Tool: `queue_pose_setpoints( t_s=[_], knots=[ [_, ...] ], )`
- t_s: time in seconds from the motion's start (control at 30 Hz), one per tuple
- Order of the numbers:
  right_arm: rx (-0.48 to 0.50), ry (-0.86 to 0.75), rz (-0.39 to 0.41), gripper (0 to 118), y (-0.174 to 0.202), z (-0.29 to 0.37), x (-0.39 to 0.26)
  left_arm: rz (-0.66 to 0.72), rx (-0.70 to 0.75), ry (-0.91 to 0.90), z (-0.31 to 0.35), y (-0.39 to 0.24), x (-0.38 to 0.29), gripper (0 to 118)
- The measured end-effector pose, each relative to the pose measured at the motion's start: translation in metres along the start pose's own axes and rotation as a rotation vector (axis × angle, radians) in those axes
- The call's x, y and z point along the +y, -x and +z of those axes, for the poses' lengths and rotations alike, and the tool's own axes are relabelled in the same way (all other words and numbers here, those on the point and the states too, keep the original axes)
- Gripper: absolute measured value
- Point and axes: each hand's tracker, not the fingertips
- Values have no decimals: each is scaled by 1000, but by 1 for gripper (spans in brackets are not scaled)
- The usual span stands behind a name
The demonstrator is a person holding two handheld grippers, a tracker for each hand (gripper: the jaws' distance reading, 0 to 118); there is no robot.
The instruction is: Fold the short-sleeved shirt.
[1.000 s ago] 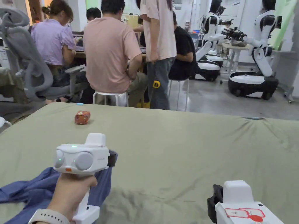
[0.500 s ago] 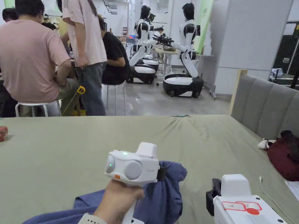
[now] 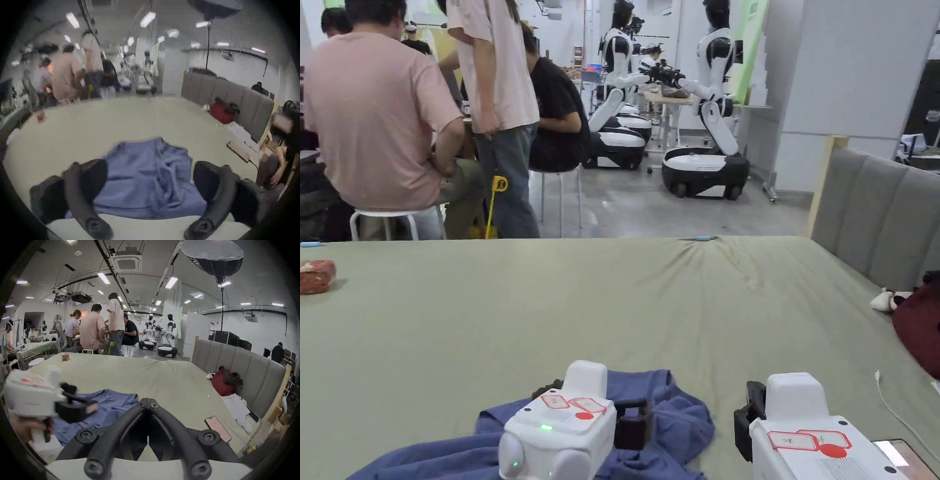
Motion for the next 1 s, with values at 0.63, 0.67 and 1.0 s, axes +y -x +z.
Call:
queue_pose_setpoints(
  t_s=[0.63, 0.67, 1.0],
  knots=[
    [163, 4, 47, 0, 57, -92, 30, 216, 410, 246, 139, 239, 16, 0],
    [166, 5, 44, 0, 54, -90, 29, 259, 360, 313, 120, 255, 16, 0],
    [127, 38, 40, 0, 32, -111, 23, 595, 288, 602, 2, 290, -10, 98]
  ],
)
